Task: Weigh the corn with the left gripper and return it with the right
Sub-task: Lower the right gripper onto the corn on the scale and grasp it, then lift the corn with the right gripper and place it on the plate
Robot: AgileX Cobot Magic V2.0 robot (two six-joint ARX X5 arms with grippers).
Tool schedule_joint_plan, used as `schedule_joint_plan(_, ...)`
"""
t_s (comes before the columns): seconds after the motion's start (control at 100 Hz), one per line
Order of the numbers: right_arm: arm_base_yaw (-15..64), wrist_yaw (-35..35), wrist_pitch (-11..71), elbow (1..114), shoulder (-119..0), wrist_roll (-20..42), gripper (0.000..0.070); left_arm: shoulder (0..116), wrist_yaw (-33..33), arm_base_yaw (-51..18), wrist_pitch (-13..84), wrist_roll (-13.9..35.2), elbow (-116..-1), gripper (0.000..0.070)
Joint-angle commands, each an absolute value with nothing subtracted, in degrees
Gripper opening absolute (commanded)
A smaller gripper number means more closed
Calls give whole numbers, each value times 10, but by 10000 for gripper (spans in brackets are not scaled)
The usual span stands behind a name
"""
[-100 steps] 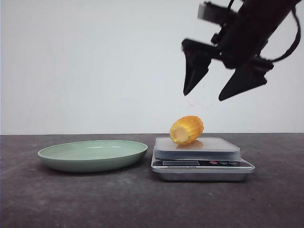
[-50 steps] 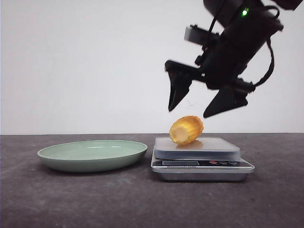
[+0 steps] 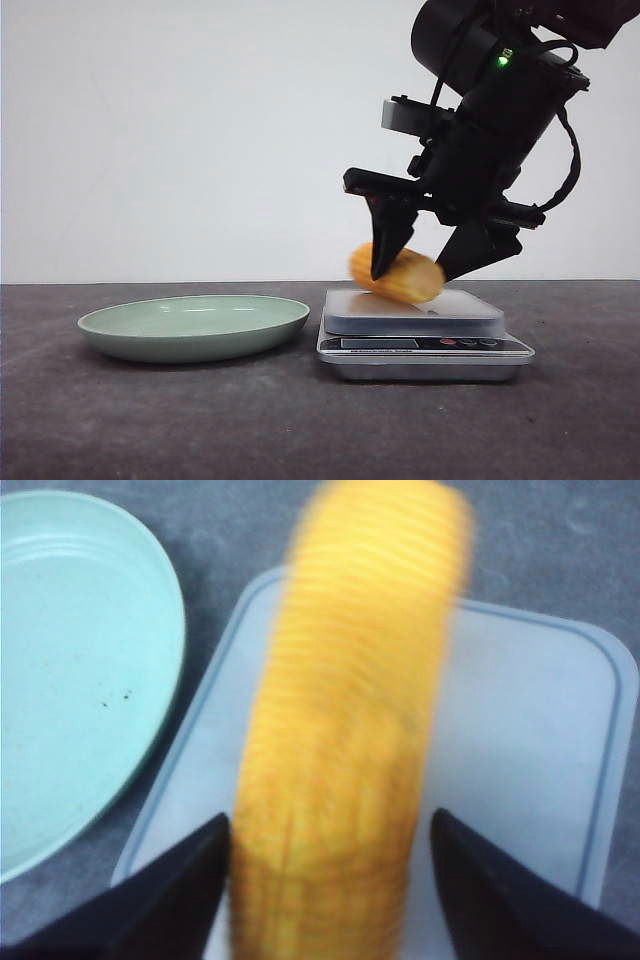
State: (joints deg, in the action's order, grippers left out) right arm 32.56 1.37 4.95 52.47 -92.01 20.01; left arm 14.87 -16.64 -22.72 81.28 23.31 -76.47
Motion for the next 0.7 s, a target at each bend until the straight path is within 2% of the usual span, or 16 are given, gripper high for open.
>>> schedule_joint_plan(0.0,331,16,45,534,-932,208,157,147,-167,-228,828,227,-772,474)
schedule_joint_plan(0.13,336,31,43,534,-932,208,2,147,-167,-228,827,225,-772,474)
schedule_joint_plan(0.42,373,50,47,550,-860,201,0,147,-167,-228,827,222,-772,474)
schedule_joint_plan(0.69,458,65,51,658,-834,207,0,147,-167,-228,827,221,-772,474)
